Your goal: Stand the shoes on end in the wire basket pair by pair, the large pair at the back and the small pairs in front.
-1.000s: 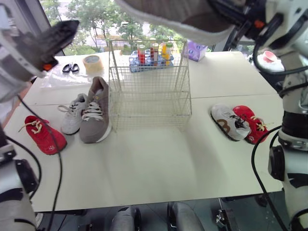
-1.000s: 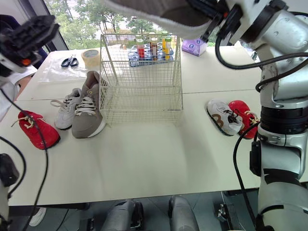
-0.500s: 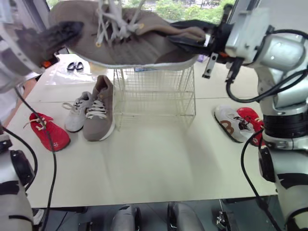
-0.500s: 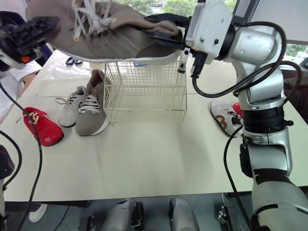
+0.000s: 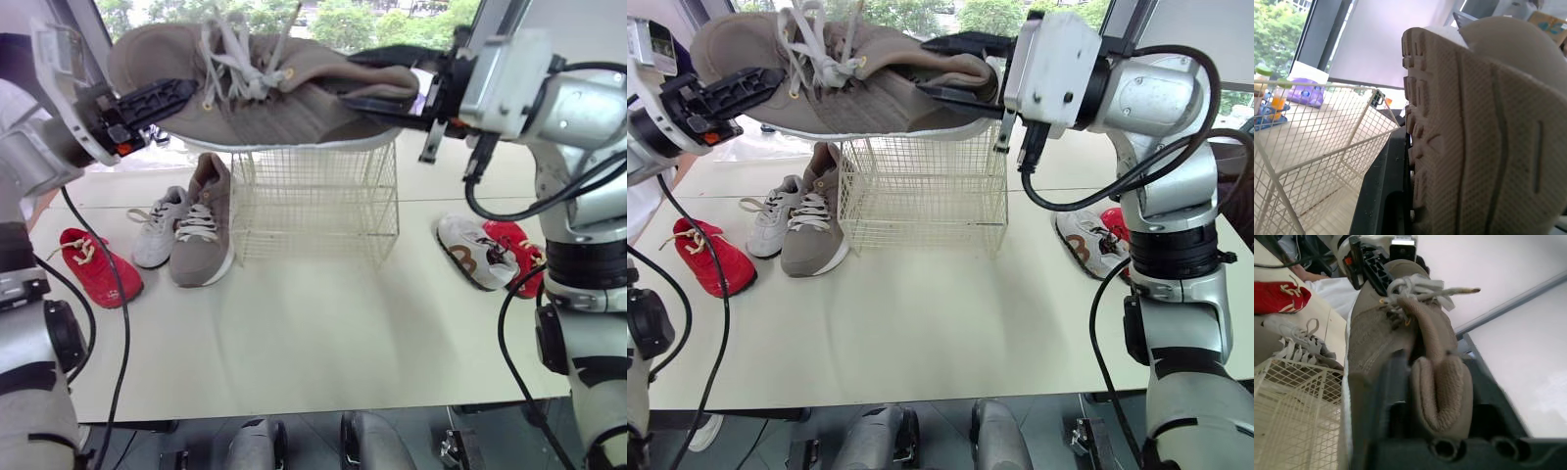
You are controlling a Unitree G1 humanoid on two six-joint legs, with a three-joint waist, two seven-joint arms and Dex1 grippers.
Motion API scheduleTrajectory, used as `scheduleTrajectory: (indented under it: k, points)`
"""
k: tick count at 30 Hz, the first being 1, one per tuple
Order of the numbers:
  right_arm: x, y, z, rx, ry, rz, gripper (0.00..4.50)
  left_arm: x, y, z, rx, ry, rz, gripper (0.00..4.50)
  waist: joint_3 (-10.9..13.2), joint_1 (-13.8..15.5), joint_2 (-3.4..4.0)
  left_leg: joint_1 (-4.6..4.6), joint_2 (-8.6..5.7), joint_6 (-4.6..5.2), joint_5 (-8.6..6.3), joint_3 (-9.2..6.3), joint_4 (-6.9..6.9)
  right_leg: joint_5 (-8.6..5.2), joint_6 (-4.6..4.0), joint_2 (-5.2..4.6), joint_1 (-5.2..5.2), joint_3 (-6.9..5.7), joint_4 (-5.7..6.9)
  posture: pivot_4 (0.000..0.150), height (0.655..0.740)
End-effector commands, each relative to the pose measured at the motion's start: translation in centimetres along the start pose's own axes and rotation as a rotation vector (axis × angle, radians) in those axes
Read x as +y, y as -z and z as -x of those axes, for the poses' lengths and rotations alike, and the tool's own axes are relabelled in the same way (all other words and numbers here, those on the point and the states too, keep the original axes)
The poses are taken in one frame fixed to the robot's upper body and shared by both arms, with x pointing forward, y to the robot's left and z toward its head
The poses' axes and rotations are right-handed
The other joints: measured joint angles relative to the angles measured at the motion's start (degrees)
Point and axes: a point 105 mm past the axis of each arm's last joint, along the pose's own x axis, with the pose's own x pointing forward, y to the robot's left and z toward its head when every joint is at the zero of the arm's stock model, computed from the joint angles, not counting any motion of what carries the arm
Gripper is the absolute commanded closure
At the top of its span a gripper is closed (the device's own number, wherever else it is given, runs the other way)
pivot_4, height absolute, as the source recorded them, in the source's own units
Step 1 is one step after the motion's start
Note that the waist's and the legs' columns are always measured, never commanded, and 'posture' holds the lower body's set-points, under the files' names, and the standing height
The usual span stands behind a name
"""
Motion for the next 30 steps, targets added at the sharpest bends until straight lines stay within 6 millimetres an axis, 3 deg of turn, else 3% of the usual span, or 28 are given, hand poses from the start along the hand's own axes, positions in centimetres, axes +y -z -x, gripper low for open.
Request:
scheduleTrajectory:
  k: [1, 3, 4, 8, 11, 13, 15, 17, 23, 30]
  points:
    - [-2.7, -0.3, 1.7, -0.016, 0.186, -0.156, 1.37, -1.8, -2.6, 1.3, -0.190, 0.071, -0.013, 3.88, 0.00, -0.02, 0.00, 0.00, 0.00, 0.00, 0.00, 0.00, 0.00, 0.00, 0.00, -0.01, 0.00, 0.00, 0.05, 0.150, 0.7400]
    - [-4.6, -0.1, 3.2, -0.029, 0.334, -0.252, 0.34, -1.3, -2.2, 1.6, -0.261, 0.043, 0.010, 3.88, 0.00, -0.06, 0.00, 0.00, 0.01, -0.01, 0.01, -0.04, 0.01, 0.00, 0.00, -0.03, -0.02, -0.01, 0.10, 0.150, 0.7400]
    - [-5.7, 0.3, 4.5, -0.046, 0.444, -0.327, 0.05, -1.3, -2.0, 1.7, -0.307, 0.034, 0.019, 3.88, 0.00, -0.01, -0.01, 0.00, 0.02, -0.01, 0.01, -0.04, 0.00, 0.01, -0.01, -0.03, -0.02, -0.01, 0.10, 0.150, 0.7400]
    - [-8.0, 1.6, 8.7, -0.206, 0.773, -0.652, 0.05, -1.9, -1.4, 1.4, -0.482, 0.015, 0.049, 3.88, -0.03, 0.26, -0.06, 0.01, -0.04, -0.02, 0.01, -0.10, 0.00, 0.02, -0.01, -0.21, 0.01, -0.04, 0.14, 0.150, 0.7400]
    - [-7.1, 2.1, 8.9, -0.325, 0.806, -0.857, 0.05, -2.4, -1.6, 0.9, -0.609, 0.000, 0.089, 3.88, -0.05, 0.46, -0.10, 0.02, -0.09, -0.02, 0.01, -0.20, 0.03, 0.06, -0.03, -0.29, 0.13, -0.10, 0.08, 0.150, 0.7400]
    - [-4.3, 2.7, 6.5, -0.416, 0.704, -1.072, 0.05, -3.2, -0.6, -0.5, -0.665, 0.031, 0.142, 3.88, -0.07, 0.19, -0.11, 0.02, -0.08, -0.02, 0.01, -0.18, 0.00, 0.18, 0.00, -0.33, 0.14, -0.09, 0.00, 0.150, 0.7400]
    - [-1.2, 3.0, 3.5, -0.412, 0.578, -1.192, 0.05, -3.8, 0.6, -1.9, -0.665, 0.054, 0.168, 3.88, -0.07, -0.05, -0.10, 0.13, -0.07, -0.01, 0.01, -0.15, -0.04, 0.18, 0.01, -0.30, 0.20, -0.08, -0.01, 0.150, 0.7400]
    - [0.5, 2.9, 1.5, -0.413, 0.512, -1.253, 0.05, -4.0, 1.7, -2.8, -0.638, 0.065, 0.179, 3.88, -0.05, -0.20, -0.04, 0.18, -0.05, -0.01, 0.01, -0.08, -0.08, 0.18, 0.01, -0.20, 0.19, -0.07, 0.02, 0.150, 0.7400]
    - [1.0, 1.0, -1.9, -0.518, 0.428, -1.326, 0.05, -3.6, 3.0, -3.9, -0.614, 0.069, 0.206, 3.88, -0.06, -0.05, -0.04, 0.19, -0.01, 0.30, -0.15, -0.10, -0.03, 0.18, 0.01, 0.02, 0.16, -0.04, 0.11, 0.150, 0.7400]
    - [0.3, 0.7, -2.4, -0.569, 0.415, -1.314, 0.05, -3.8, 4.2, -4.5, -0.587, 0.078, 0.230, 3.88, -0.07, 0.09, -0.06, 0.18, -0.03, 0.37, -0.20, -0.11, -0.01, 0.18, 0.01, 0.02, 0.26, -0.04, -0.09, 0.150, 0.7400]
